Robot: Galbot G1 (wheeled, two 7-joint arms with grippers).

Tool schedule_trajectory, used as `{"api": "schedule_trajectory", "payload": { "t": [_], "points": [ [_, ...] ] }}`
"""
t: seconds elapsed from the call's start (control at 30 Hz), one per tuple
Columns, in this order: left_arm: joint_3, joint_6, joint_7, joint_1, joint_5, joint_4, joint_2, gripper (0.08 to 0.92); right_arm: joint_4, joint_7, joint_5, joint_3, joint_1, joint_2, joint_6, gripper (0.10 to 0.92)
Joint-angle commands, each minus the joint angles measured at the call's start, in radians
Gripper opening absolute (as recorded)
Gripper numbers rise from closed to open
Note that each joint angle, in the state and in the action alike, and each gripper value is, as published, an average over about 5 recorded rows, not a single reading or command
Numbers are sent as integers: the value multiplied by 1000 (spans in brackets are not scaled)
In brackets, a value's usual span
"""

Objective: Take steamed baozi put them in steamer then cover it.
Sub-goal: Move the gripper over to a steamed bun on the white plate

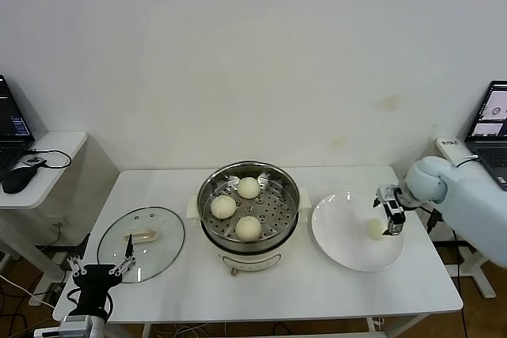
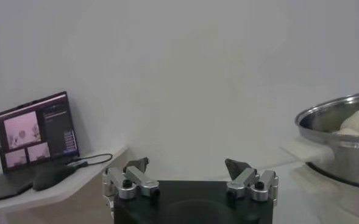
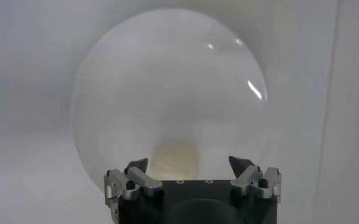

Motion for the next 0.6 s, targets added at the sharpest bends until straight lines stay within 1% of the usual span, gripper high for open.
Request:
{"api": "schedule_trajectory", "payload": {
  "t": [0.03, 0.6],
  "points": [
    [0, 0, 0, 0, 0, 5, 0, 823, -130, -6, -79, 63, -71, 89, 27, 822],
    [5, -2, 0, -4, -1, 14, -1, 823, -178, 13, -118, 95, -99, 109, 14, 818]
  ]
}}
